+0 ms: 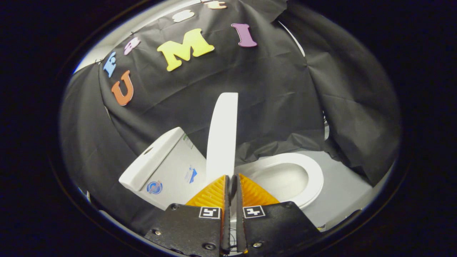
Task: Open the toilet lid.
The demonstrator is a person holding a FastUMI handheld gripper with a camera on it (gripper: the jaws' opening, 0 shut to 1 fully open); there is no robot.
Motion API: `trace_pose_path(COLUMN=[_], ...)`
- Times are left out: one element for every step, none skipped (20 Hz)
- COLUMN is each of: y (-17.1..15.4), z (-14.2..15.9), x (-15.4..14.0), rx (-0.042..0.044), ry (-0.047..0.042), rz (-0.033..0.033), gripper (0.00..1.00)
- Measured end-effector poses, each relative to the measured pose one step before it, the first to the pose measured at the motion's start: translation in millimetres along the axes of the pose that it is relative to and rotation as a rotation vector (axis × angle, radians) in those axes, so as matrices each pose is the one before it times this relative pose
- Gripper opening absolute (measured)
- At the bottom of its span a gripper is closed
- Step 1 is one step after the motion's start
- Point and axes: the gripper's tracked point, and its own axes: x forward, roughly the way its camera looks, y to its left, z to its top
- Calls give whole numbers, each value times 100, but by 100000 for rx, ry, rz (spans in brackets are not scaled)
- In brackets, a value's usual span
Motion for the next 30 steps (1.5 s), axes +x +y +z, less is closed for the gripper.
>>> trace_pose_path(y=[484,429,377,391,391,378,388,409,317,377,288,380,526,509,499,354,260,282,411,313,298,343,542,407,300,270,340,329,314,195], z=[-3,-38,-24,-6,0,7,-78,-27,66,77,-125,102,-144,-42,-112,7,70,-18,-68,12,-39,-108,77,-32,-83,-126,-8,-12,-152,-136], x=[118,-9,28,-32,70,-36,33,61,165,76,-35,63,-76,29,66,-12,70,-22,32,62,104,43,47,-3,43,-21,2,-59,-72,85], rx=[-225,-764,-774,-751,-972,-978,-1293,-1098,-1090,-629,-516,-647,-864,-729,-721,-707,-802,-535,-641,-467,-792,-1329,-1302,-1434,-1237,-943,-1101,-1117,-499,-219], ry=[149,22,-19,-32,-48,-257,-140,-128,-69,-133,-132,-14,127,267,264,11,36,128,167,50,229,29,-151,-293,-290,-426,-402,-446,-283,-237], rz=[64,-55,-147,-176,-326,-139,-101,-199,-421,-629,-530,-237,211,336,207,-381,-939,-958,-558,-190,-30,-215,-429,-591,-570,-613,-329,-44,-49,-3], gripper=[11,11,11,12,12,12,12,12,13,13,13,13,14,14,14,15,15,15,15,15,15,15,15,15,15,15,15,15,15,15])
